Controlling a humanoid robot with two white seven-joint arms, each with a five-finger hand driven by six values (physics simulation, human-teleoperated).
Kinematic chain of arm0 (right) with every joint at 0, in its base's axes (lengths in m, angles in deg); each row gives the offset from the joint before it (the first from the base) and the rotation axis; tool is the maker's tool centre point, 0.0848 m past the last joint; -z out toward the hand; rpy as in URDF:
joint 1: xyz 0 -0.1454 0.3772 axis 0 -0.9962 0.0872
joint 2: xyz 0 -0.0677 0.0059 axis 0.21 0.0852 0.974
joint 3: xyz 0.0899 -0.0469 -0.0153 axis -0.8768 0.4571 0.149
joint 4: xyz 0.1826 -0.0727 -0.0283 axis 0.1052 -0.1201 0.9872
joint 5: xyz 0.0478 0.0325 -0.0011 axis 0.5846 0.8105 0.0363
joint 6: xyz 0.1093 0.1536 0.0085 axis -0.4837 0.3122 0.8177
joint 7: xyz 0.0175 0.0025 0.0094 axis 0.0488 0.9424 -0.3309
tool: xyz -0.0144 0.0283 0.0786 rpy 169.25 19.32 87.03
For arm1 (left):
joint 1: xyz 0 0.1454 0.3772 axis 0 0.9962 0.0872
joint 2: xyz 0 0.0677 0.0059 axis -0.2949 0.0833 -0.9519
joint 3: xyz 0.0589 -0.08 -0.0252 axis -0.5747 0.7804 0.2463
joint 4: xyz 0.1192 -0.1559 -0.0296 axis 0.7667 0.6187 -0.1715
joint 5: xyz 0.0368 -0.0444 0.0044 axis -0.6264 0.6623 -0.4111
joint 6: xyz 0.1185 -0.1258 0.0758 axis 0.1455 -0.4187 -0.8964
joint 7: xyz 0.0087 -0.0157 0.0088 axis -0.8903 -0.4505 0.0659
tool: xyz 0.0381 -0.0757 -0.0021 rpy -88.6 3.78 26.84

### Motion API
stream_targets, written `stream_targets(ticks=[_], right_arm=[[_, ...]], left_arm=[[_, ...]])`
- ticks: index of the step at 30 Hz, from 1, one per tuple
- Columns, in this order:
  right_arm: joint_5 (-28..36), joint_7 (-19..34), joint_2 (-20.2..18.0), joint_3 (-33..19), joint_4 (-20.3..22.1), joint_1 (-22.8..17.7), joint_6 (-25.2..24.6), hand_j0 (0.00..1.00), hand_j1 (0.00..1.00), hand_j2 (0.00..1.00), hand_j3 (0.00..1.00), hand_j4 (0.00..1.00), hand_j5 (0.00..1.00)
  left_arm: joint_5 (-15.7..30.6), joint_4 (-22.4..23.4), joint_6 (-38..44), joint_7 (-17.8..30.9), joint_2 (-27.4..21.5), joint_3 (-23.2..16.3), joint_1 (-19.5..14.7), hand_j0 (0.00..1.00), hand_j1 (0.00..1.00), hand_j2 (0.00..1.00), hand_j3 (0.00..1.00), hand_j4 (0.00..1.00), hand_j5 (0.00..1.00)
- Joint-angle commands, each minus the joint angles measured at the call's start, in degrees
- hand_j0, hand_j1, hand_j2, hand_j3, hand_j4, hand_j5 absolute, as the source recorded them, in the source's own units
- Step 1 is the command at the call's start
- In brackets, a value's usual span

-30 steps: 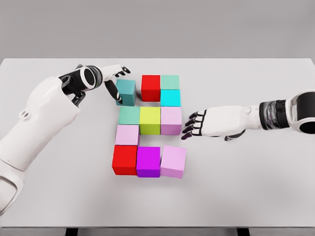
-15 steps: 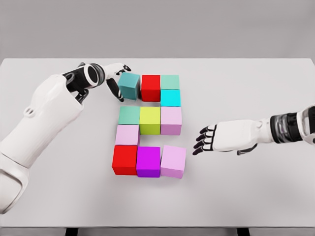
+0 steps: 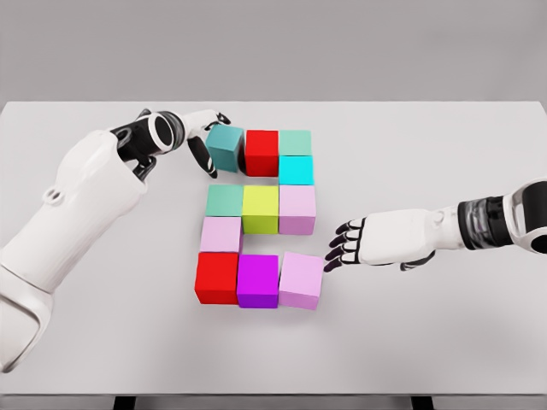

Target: Assemble the squares on the desktop into the number 2

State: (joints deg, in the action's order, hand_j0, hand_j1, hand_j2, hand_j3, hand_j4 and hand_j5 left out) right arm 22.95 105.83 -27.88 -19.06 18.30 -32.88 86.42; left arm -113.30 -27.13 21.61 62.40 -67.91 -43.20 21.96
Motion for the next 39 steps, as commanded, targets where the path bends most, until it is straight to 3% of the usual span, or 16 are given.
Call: stream_targets(ticks=[1,5,8,21,24,28,33,36,39], right_arm=[[0.26,-0.02,-0.01,-0.03,0.01,0.0,-0.13,1.0,1.0,1.0,1.0,1.0,1.0],[0.26,-0.02,0.08,-0.03,0.01,0.0,-0.13,1.0,1.0,1.0,1.0,1.0,1.0],[0.26,-0.02,0.69,-0.03,0.01,0.09,-0.13,1.0,1.0,1.0,1.0,1.0,1.0],[0.35,-0.02,0.87,-0.56,0.01,0.44,-0.13,1.0,1.0,1.0,1.0,1.0,1.0],[0.35,-0.02,0.87,-0.64,0.01,0.44,-0.13,1.0,1.0,1.0,1.0,1.0,1.0],[0.61,-0.02,0.87,-0.82,0.01,0.44,-0.13,1.0,1.0,1.0,1.0,1.0,1.0],[1.84,-0.02,0.78,-2.13,-0.08,0.44,-0.13,1.0,1.0,1.0,1.0,1.0,1.0],[2.81,-0.02,-0.27,-6.79,-0.6,0.18,-0.13,1.0,1.0,1.0,1.0,1.0,1.0],[5.18,-0.02,-4.93,-18.92,-2.54,-2.55,-0.13,1.0,1.0,1.0,1.0,1.0,1.0]], left_arm=[[0.19,-0.17,-0.05,0.06,-0.15,-0.01,0.0,1.0,1.0,1.0,1.0,1.0,1.0],[0.28,-0.44,-0.05,0.06,-0.41,-0.01,0.18,1.0,1.0,1.0,1.0,1.0,1.0],[0.45,-3.6,-0.05,0.06,-1.64,-0.1,0.44,1.0,1.0,1.0,1.0,1.0,1.0],[0.72,-3.87,-0.05,0.06,-3.05,-0.1,0.53,1.0,1.0,1.0,1.0,1.0,1.0],[1.59,-7.38,-0.05,0.06,-6.3,-0.01,0.7,1.0,1.0,1.0,1.0,1.0,1.0],[3.35,-8.78,-0.05,0.06,-10.61,-0.1,0.7,1.0,1.0,1.0,1.0,1.0,1.0],[7.75,-13.18,-0.85,0.06,-21.06,-2.82,2.02,1.0,1.0,1.0,1.0,1.0,1.0],[7.31,-12.92,-17.28,0.06,-24.49,-6.34,1.58,1.0,1.0,1.0,1.0,1.0,1.0],[4.85,-12.04,-30.64,0.06,-25.11,-7.39,1.58,1.0,1.0,1.0,1.0,1.0,1.0]])
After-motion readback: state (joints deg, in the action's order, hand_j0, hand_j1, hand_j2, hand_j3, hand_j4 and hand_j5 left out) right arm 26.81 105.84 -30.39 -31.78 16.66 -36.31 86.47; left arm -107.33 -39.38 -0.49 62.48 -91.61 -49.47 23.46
